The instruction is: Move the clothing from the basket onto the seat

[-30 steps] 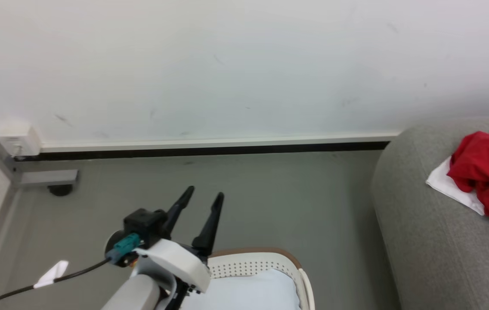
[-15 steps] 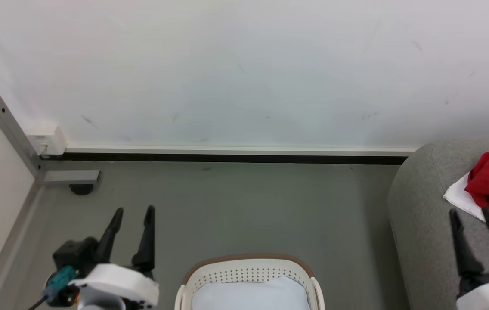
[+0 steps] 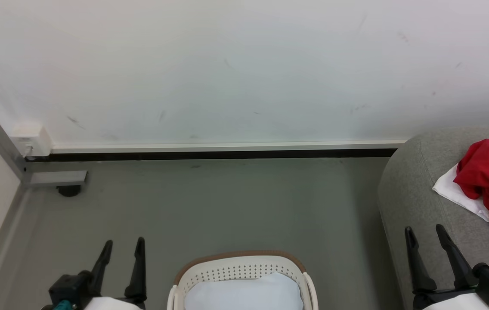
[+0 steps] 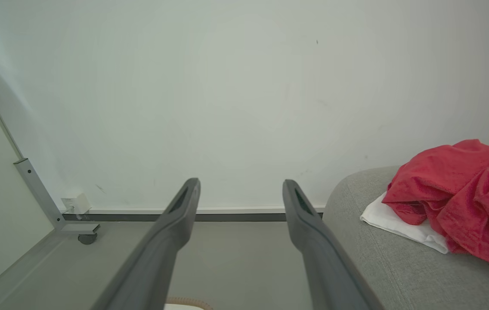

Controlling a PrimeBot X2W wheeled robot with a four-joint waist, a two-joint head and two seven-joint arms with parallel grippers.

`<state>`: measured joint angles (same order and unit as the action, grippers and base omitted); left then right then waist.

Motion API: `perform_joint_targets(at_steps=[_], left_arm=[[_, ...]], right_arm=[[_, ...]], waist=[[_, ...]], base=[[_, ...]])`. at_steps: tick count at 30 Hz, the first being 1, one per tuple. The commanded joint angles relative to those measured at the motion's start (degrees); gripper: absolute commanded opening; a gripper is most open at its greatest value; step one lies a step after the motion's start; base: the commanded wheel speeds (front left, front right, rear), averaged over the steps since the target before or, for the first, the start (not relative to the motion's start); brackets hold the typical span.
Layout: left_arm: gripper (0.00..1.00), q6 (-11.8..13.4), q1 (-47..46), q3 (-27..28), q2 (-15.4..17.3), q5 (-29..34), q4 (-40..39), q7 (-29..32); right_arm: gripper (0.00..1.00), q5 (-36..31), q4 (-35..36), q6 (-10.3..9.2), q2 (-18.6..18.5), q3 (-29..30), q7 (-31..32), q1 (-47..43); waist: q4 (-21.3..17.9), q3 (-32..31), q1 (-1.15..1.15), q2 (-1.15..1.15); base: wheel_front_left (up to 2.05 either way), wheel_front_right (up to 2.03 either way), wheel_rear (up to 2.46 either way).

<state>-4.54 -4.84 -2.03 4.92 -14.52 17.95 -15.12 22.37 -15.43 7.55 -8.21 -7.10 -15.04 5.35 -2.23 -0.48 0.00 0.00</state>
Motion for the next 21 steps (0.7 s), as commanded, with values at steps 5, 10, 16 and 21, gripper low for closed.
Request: perform_joint_targets(at_steps=[5,10,16,21], left_arm=[[1.0,-0.6,1.3,1.7,-1.0,4.4,-1.1,0.0],[1.0,-1.3,1.1,2.7,-1.6,6.1,-1.8,0.0],[1.0,-1.8,0.8,3.2,-1.8,6.6,-2.2,0.0],[1.0,-2.1,1.0,3.5,-1.9,6.4,-2.1,0.0]], right_arm=[[1.0,-1.5,0.1,-0.13,1.3,0.6,-0.2,0.3],[1.0,-2.2,-0.4,-0.13,2.0,0.9,-0.2,0.2],[1.0,-2.4,-0.8,-0.13,2.4,0.5,-0.2,0.1],[1.0,-2.2,-1.0,-0.13,2.2,0.2,-0.2,0.3]], waist=[[-0.3,0.2,0.0,0.0],[-0.1,0.3,0.0,0.0],[-0.1,0.2,0.0,0.0],[-0.3,0.2,0.0,0.0]], base=[[0.0,0.0,0.0],[0.0,0.0,0.0],[0.0,0.0,0.0],[0.0,0.0,0.0]])
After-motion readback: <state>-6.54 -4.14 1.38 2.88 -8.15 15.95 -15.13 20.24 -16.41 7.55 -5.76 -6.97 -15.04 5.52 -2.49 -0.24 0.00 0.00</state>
